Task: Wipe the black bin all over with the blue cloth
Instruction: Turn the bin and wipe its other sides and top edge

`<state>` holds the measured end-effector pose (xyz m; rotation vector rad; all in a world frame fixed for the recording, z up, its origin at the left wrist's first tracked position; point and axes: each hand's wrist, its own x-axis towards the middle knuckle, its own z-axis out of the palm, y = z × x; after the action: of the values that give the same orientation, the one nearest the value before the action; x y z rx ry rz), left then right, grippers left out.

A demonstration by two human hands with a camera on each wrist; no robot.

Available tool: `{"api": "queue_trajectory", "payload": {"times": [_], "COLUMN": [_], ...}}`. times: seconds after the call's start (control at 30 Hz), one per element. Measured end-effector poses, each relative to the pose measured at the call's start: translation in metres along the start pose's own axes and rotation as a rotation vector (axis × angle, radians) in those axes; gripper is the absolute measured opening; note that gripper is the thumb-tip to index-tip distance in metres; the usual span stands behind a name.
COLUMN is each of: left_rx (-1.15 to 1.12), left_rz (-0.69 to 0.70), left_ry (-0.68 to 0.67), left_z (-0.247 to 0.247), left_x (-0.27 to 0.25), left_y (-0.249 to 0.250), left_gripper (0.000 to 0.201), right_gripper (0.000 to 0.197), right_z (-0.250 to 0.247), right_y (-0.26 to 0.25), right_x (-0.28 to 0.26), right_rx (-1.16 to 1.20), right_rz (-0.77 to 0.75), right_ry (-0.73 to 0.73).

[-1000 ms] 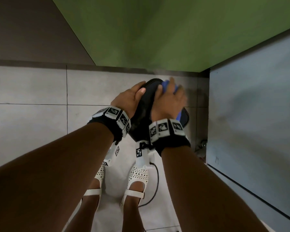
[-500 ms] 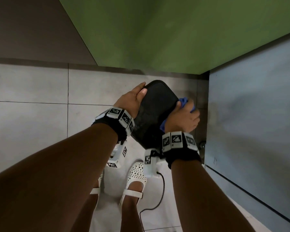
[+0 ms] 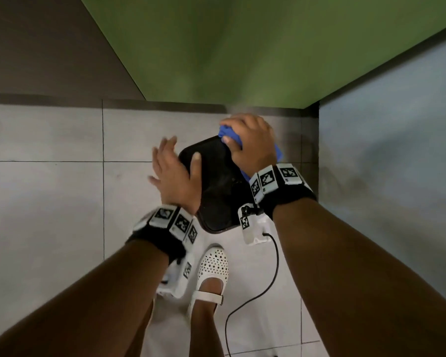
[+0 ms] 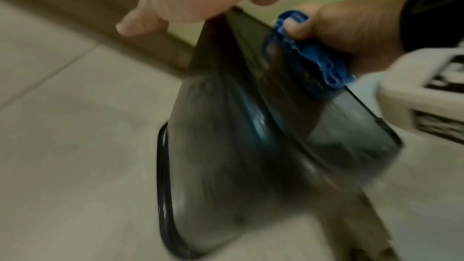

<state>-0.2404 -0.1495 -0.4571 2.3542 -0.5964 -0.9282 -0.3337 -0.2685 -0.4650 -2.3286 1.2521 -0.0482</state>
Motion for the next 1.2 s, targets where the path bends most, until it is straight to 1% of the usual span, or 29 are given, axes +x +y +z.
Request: {"api": "queue_trajectory", "payload": {"times": [0.07,0.1,0.13,0.2,0.3,0.37,0.43,0.53,0.57,0.63,0.73,0.8,0.83,0.87,0.93,1.03,1.13,1.2], "left_rx": [0.32,0.425,0.476,0.447,0.431,0.42,0.405,0.401,0.401,0.392,0.42,0.439,0.436,0.433,0.421,0.369,0.357,0.342], "left_rz": [0.226,0.295,0.328,0.329,0.324,0.306,0.281,0.236,0.232,0.224,0.261,0.304,0.317,0.324,0.329,0.33,0.303,0.264], "left_ry": [-0.16,-0.251,-0.329,-0.422,-0.415,-0.42,-0.438,-0.437,-0.433,-0.436,-0.43,-0.416,-0.416,-0.42,-0.425,-0.398,-0.384,-0.382], "left_z": [-0.002,0.001,0.004,0.004,0.0,-0.002,-0.002,-0.004,-0.012,-0.014,-0.013,-0.013,-0.013,-0.013,-0.012,-0.012,-0.012,-0.011], "left_x": [0.025,0.034,0.041,0.048,0.05,0.05,0.049,0.05,0.05,0.05,0.048,0.049,0.05,0.05,0.052,0.054,0.053,0.053], "left_y": [0.022,0.03,0.035,0.039,0.037,0.038,0.04,0.037,0.032,0.03,0.029,0.027,0.025,0.024,0.023,0.024,0.025,0.025], "left_gripper": [0.05,0.049,0.047,0.044,0.043,0.043,0.043,0.045,0.046,0.045,0.044,0.044,0.043,0.043,0.042,0.042,0.042,0.043], "right_gripper": [0.042,0.043,0.044,0.047,0.045,0.044,0.046,0.048,0.048,0.047,0.049,0.055,0.054,0.051,0.046,0.044,0.046,0.048], "right_z": [0.002,0.004,0.004,0.005,0.006,0.006,0.005,0.008,0.01,0.013,0.018,0.021,0.021,0.02,0.018,0.012,0.01,0.009], "right_y": [-0.001,-0.001,-0.002,-0.003,-0.003,-0.004,-0.004,-0.006,-0.014,-0.015,-0.014,-0.018,-0.02,-0.022,-0.027,-0.033,-0.025,-0.019], "right_x": [-0.001,-0.001,-0.001,-0.001,-0.003,-0.005,-0.011,-0.035,-0.049,-0.074,-0.088,-0.079,-0.071,-0.06,-0.033,-0.008,-0.016,-0.027], "right_rx": [-0.023,-0.031,-0.038,-0.048,-0.058,-0.046,0.002,0.102,0.108,0.063,0.011,-0.003,-0.019,-0.026,-0.022,-0.049,-0.026,-0.01], "right_rz": [-0.007,-0.001,0.008,0.031,0.09,0.175,0.292,0.486,0.53,0.577,0.613,0.622,0.608,0.595,0.582,0.532,0.446,0.448], "right_ry": [0.004,0.008,0.014,0.015,0.03,0.042,0.051,0.113,0.134,0.164,0.183,0.249,0.282,0.268,0.158,0.14,0.11,0.112]}}
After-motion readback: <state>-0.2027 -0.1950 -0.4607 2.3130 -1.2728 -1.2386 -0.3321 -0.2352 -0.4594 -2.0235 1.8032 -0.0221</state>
